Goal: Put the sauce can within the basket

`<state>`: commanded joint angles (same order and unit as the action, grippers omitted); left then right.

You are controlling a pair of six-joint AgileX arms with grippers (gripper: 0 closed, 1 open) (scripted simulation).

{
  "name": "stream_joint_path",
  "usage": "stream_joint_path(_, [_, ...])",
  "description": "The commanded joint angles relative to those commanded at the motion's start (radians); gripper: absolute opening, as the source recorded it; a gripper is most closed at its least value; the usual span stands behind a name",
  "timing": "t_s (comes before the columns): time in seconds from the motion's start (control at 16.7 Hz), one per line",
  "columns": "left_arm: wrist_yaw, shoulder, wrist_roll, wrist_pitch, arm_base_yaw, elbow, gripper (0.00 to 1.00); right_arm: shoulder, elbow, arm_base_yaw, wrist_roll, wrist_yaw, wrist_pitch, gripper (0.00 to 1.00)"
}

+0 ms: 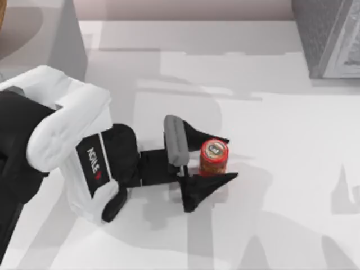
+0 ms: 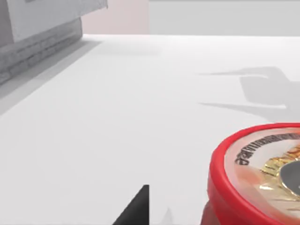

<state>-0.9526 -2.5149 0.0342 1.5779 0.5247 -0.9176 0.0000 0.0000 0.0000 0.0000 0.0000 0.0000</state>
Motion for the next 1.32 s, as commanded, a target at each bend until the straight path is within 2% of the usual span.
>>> stream_joint_path(0.42, [0.000,0.000,0.000,0.000,0.000,0.000,0.02,0.000,0.000,0.000,0.000,0.000,0.000,1.00])
stream_joint_path(1.02, [0.000,0.002,0.001,-0.001,-0.002,0.001,0.00,0.000,0.000,0.000,0.000,0.000,0.000,1.00])
stream_joint_path(1.32, [-0.079,0.155,0.001,-0.092,-0.057,0.062,0.00,0.000,0.000,0.000,0.000,0.000,0.000,1.00])
